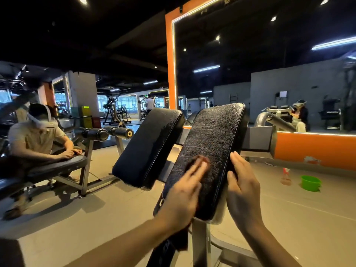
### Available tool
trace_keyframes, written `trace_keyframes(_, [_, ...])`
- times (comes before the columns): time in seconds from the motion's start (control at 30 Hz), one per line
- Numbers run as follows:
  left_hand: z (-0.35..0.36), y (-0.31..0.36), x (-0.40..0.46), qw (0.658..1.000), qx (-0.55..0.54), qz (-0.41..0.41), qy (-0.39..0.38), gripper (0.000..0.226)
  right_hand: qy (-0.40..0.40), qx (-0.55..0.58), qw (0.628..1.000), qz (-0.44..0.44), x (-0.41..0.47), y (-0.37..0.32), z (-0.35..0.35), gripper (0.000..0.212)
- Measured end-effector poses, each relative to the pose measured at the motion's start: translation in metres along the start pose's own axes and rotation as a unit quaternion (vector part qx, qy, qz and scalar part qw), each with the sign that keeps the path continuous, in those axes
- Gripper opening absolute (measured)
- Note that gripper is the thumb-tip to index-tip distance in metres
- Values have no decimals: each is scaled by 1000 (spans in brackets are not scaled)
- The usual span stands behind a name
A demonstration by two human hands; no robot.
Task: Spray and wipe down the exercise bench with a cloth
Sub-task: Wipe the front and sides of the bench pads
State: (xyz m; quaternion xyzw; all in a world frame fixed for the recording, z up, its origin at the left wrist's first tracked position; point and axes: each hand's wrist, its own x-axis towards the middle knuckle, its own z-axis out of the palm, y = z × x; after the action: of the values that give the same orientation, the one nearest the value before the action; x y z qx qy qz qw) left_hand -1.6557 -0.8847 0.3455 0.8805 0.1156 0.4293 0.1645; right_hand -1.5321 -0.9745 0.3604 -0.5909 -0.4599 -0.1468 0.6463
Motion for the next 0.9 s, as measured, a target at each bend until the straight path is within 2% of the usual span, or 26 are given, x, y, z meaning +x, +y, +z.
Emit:
trace_keyframes(0.1, [-15, -37, 7, 977, -18, -202, 60, 49, -13, -15, 1000, 2, -4, 0, -2, 48])
trace_keyframes(0.13, [-12, -31, 4, 977, -17, -204, 63, 49, -18, -16, 1000, 6, -6, -1, -2, 48])
trace_keyframes(0.17, [-4, -17, -1, 986, -14, -155, 60, 49, -18, -15, 1000, 10, -7, -1, -1, 48])
trace_keyframes(0.2, [5, 3, -6, 996, -4, -72, 47, 49, -14, -15, 1000, 13, -7, -2, 0, 47])
trace_keyframes(0.27, [16, 31, -18, 998, 12, 55, -3, 49, -9, -18, 1000, 20, -7, -1, 1, 46])
trace_keyframes(0.3, [18, 27, -18, 996, 16, 82, -18, 49, -9, -22, 1000, 18, -6, -1, 0, 45])
trace_keyframes(0.33, [14, 17, -14, 997, 13, 74, -10, 49, -10, -27, 999, 15, -5, -1, -1, 44])
trace_keyframes(0.43, [-6, -29, 0, 992, -28, -111, 50, 49, -33, -39, 999, 15, -4, -3, -6, 45])
trace_keyframes(0.47, [-10, -37, 1, 985, -26, -157, 61, 50, -39, -43, 998, 17, -6, -3, -6, 46])
trace_keyframes(0.5, [-10, -36, 0, 986, -15, -156, 62, 49, -40, -47, 998, 18, -7, -4, -6, 46])
trace_keyframes(0.53, [-8, -27, -1, 992, -3, -119, 50, 49, -36, -50, 998, 18, -7, -5, -4, 45])
trace_keyframes(0.63, [7, 18, -6, 994, 46, 96, -23, 50, -25, -51, 998, 21, -9, -4, 0, 55])
trace_keyframes(0.67, [12, 21, -7, 988, 53, 137, -49, 51, -23, -46, 998, 20, -9, -3, 0, 56])
trace_keyframes(0.7, [12, 19, -4, 987, 43, 145, -56, 51, -22, -45, 999, 17, -8, -2, -1, 53])
trace_keyframes(0.73, [8, 10, 2, 992, 14, 113, -44, 50, -23, -45, 999, 11, -7, 0, -3, 48])
trace_keyframes(0.8, [-5, -15, 15, 999, -38, -14, 9, 49, -33, -33, 999, 8, -5, 2, -8, 42])
trace_keyframes(0.87, [-15, -31, 22, 989, -31, -137, 41, 50, -36, -26, 999, 8, -3, 1, -13, 41])
trace_keyframes(0.9, [-15, -28, 25, 989, -16, -142, 40, 50, -28, -31, 999, 2, -2, 1, -13, 39])
